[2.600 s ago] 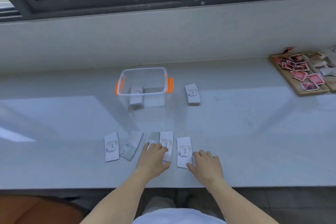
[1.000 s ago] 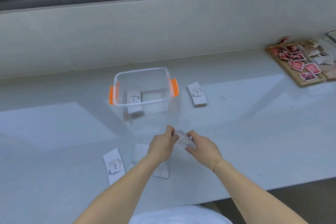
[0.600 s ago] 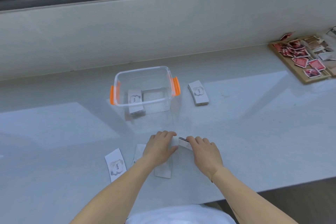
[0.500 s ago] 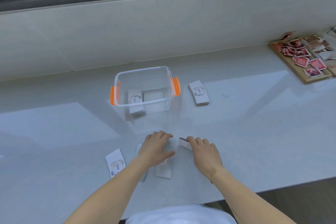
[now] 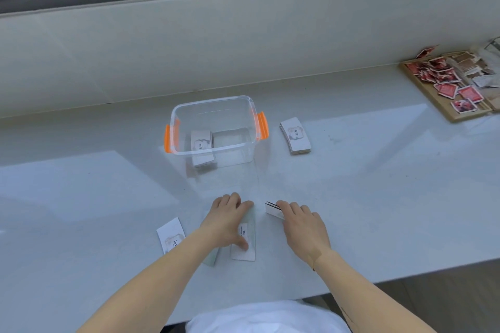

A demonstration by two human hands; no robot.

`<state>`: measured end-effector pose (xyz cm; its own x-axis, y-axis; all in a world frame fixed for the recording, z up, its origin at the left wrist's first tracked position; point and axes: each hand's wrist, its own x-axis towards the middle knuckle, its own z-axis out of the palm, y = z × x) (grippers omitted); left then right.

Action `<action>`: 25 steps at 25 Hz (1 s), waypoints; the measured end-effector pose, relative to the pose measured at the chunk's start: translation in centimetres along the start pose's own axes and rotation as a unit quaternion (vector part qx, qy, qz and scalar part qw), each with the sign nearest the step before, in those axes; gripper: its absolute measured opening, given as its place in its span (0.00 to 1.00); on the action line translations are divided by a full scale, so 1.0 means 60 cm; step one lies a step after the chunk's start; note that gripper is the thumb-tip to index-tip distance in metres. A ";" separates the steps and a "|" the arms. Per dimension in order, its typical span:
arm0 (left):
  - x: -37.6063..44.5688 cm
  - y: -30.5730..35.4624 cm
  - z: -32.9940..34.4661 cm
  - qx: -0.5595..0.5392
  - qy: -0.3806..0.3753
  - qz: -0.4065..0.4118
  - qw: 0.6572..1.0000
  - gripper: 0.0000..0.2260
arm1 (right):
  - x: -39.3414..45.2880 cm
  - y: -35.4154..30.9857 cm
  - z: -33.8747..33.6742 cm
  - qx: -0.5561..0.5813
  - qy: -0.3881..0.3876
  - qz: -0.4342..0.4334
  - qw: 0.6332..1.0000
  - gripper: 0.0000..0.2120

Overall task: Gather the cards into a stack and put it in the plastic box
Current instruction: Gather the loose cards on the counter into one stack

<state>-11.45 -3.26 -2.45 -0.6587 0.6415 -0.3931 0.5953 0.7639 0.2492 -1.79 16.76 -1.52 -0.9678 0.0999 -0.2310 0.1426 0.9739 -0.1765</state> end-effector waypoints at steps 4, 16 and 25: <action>0.003 -0.004 -0.022 -0.094 0.028 -0.017 0.995 0.20 | -0.003 -0.002 0.000 0.001 -0.004 0.006 1.000 0.23; 0.018 0.028 -0.066 -0.558 0.182 -0.145 0.796 0.11 | -0.008 -0.001 0.006 0.016 0.032 -0.007 0.999 0.25; 0.030 0.104 -0.048 -0.513 -0.006 -0.094 0.853 0.11 | -0.005 -0.006 0.010 -0.009 0.092 -0.015 0.996 0.25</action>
<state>-10.23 2.89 0.93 -0.6899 0.5044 -0.5193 -0.2409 0.5165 0.8217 -1.45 16.27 -1.97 -0.9934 0.1053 -0.0463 0.1115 0.9802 -0.1638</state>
